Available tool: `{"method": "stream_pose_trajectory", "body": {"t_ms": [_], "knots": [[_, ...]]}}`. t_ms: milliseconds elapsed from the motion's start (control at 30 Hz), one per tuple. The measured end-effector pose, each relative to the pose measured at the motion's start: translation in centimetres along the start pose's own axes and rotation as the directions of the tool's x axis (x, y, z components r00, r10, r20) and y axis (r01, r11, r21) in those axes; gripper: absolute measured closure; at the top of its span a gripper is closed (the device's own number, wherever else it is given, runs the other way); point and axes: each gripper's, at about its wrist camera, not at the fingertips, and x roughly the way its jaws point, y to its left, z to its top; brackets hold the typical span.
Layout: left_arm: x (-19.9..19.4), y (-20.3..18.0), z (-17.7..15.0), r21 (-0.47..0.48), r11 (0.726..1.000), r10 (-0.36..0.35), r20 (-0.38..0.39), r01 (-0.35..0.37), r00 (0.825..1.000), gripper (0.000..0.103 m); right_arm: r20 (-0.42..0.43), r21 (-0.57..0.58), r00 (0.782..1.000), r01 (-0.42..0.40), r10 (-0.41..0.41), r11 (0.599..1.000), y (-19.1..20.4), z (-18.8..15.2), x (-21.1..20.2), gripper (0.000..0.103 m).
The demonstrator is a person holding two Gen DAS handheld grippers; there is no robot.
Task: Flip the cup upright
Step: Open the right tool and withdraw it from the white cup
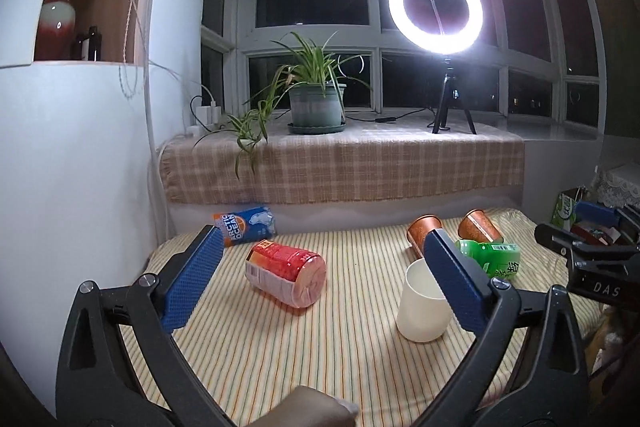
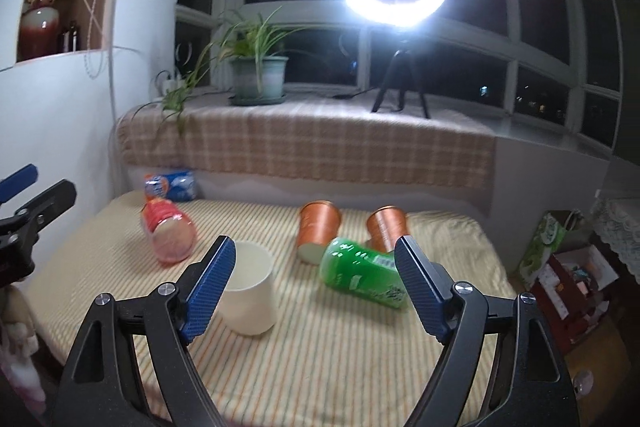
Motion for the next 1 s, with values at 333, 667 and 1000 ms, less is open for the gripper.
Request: {"method": "stream_pose_trajectory", "body": {"t_ms": [333, 667, 1000], "knots": [[0.2, -0.6, -0.6, 0.013, 1.0, -0.006, -0.02, 0.006, 1.0, 0.0, 0.044, 0.02, 0.998, 0.047, -0.048, 0.999, -0.4, 0.0, -0.7, 0.019], [0.5, -0.6, -0.5, -0.001, 1.0, -0.005, -0.014, 0.005, 1.0, 0.0, 0.065, 0.036, 0.996, 0.052, -0.054, 0.998, -0.9, 0.1, -1.2, 0.019], [0.6, -0.7, -0.4, -0.006, 1.0, -0.003, -0.01, 0.003, 1.0, 0.0, 0.06, 0.05, 0.997, 0.054, -0.057, 0.997, -1.3, 0.0, -1.1, 0.018]]}}
